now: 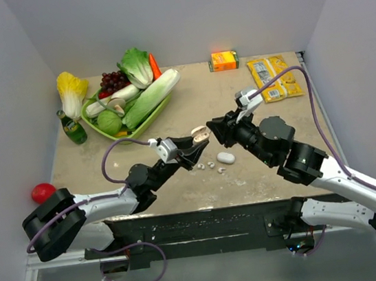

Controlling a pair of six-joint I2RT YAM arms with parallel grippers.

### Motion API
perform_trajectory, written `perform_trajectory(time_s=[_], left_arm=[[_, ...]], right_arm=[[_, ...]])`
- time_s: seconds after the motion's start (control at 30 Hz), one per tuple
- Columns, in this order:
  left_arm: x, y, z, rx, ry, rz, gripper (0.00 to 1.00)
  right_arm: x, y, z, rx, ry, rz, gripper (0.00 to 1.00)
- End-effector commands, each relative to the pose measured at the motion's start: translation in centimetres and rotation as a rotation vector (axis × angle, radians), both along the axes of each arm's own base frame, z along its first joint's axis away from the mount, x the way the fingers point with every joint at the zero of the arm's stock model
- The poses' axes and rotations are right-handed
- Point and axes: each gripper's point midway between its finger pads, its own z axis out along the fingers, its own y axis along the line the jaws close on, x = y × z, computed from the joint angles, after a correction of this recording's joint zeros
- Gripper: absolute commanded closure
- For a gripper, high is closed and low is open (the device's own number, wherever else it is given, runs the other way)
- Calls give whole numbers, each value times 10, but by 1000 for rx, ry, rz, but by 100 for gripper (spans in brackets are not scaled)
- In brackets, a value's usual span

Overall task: Insert the wireless bluetooth earbuds into the charging case
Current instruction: Pick up the earbud from the charging case, then place the earbud in the charging case.

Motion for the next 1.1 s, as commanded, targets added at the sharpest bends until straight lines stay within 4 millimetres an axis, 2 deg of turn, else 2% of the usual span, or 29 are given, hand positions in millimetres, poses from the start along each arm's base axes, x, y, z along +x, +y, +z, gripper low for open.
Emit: perform_trajectory(time_s=[0.0,0.17,0.33,0.47,0.77,1.07], left_arm=[[-20,23,105,-311,-250,-6,100],[-23,23,114,-326,-283,-14,100],[-39,23,115,-318,-389,-54,100],[-48,31,119,-356,-441,-65,100],[-55,36,130,-393,-473,-77,100],[-56,31,161,-412,-532,-81,100]], right_arm=[[-3,-8,44,50,-118,4,100],[-12,-16,60,83,-179,21,100],[-25,-14,60,37,-234,105,100],[-29,-16,52,20,-242,122,100],[-28,-13,34,-13,-217,126,100],[-32,-17,54,4,-250,129,100]])
